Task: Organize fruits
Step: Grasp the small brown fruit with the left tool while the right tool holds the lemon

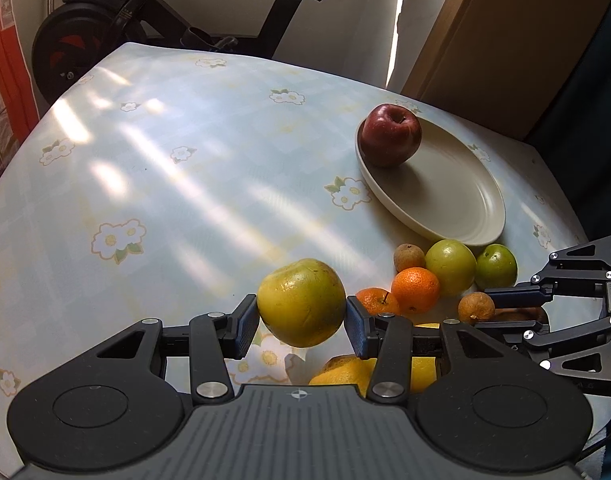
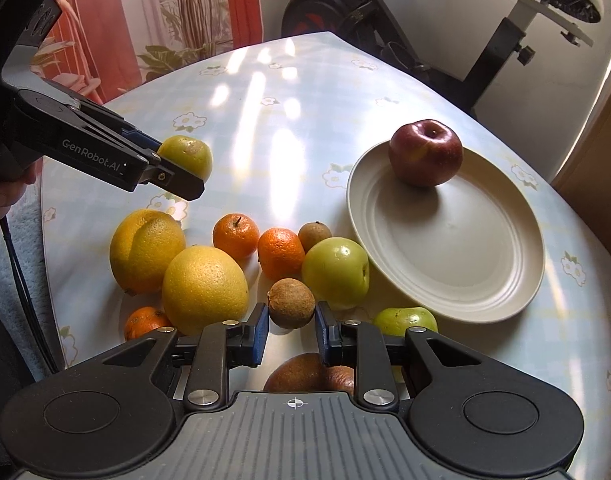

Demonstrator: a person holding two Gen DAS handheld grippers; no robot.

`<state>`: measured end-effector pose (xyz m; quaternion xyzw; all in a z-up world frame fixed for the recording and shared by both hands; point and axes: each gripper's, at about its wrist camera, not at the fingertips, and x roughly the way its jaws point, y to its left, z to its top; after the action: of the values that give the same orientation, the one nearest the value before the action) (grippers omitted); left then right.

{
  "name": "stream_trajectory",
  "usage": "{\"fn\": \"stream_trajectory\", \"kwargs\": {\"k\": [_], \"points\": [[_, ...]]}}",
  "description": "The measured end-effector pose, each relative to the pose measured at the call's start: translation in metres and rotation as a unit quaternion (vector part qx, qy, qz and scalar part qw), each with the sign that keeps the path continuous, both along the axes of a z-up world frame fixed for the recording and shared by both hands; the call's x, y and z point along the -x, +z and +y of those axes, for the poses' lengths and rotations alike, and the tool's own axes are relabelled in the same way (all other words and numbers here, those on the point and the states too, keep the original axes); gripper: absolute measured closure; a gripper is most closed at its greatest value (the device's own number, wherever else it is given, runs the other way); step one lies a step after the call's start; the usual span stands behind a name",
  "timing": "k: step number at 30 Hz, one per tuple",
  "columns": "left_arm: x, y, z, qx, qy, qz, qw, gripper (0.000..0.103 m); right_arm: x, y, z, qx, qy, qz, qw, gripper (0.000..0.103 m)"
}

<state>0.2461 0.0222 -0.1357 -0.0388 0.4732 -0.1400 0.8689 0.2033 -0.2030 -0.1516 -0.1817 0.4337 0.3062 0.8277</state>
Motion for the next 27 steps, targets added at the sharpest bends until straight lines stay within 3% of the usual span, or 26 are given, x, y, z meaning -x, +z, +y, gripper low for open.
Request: {"fn": "stream_trajectory", "kwargs": {"k": [16, 27], "points": [[-0.005, 0.018, -0.013, -0.016, -0.019, -0.023, 0.9994, 0.054, -0.004, 0.018, -0.024, -0.044, -0.032, -0.035, 0.998, 0.08], [-0.03, 0.037, -0.045, -0.038, -0.059, -0.056, 0.9959, 0.054, -0.024, 0.028, -0.053, -0.045, -0.063, -0.059, 0.995, 0.08]]}}
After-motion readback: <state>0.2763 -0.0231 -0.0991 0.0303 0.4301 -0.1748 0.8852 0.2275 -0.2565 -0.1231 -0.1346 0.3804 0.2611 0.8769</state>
